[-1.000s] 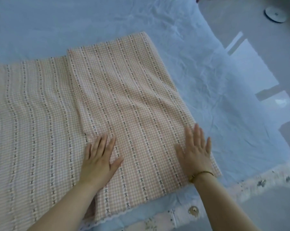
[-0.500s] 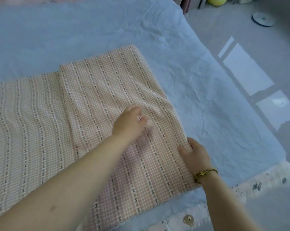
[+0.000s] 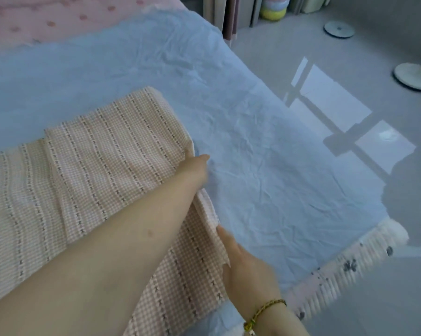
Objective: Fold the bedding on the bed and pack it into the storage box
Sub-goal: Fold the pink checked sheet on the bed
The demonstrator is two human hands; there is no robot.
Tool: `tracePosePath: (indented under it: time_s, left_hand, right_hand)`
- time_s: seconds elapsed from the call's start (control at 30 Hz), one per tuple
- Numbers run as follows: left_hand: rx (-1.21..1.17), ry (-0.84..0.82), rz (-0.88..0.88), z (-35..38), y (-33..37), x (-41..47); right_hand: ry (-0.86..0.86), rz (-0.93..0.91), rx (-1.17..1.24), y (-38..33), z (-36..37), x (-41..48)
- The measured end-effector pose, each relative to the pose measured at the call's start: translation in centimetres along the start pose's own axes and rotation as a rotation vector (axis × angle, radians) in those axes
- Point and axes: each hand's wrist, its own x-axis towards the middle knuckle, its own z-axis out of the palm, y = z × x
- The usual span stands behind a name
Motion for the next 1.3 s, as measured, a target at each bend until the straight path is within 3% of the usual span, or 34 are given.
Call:
tracePosePath:
  time_s: [0.07, 0.13, 0.17, 0.37, 0.53, 0.7, 0.9, 1.13, 1.2, 1.3]
  left_hand:
    - [-0.131, 0.043, 0.011, -0.6, -0.7, -0.8]
    - [-0.225, 0.103, 0.023, -1.6, -1.5, -2.1]
    - [-0.271, 0.133, 0.035, -2.2, -2.0, -2.8]
    - [-0.593, 0.383, 0.048, -6.9, -8.6, -9.5]
    - [-0.683, 0.573, 0.023, -10.2, -16.7, -13.4]
    - [-0.666, 0.642, -0.009, -11.2, -25.6, -17.8]
    - [-0.669, 0.630, -0.142, -11.8, -39.4, -22.6]
    - [-0.825, 0.541, -0.282, -7.5, -47.4, -23.0]
    - [-0.980, 0.515, -0.318, -7.5, -48.4, -22.4]
    - [-1.236, 0.500, -0.391, -8.5, -49.3, -21.3]
  right_hand:
    - [0.063, -0.038, 0.038, -0.7, 0.2, -0.7]
    - [0.294, -0.149, 0.029, -1.2, 1.5, -0.9]
    - [0.328, -0.163, 0.086, -1.8, 2.0, -1.1]
    - [0.408, -0.471, 0.187, -8.0, 4.6, -4.1]
    - [0.472, -0.743, 0.203, -13.7, 8.0, -3.6]
    - [0.360, -0.862, 0.188, -20.3, 15.4, -4.9]
    - [0.216, -0.880, 0.157, -30.3, 23.8, -7.6]
    - [-0.026, -0.848, -0.035, -32.2, 29.4, -8.1]
    - [-0.045, -0.870, -0.073, -32.1, 30.1, -8.1]
    - [0.125, -0.963, 0.004, -31.5, 28.6, -7.2]
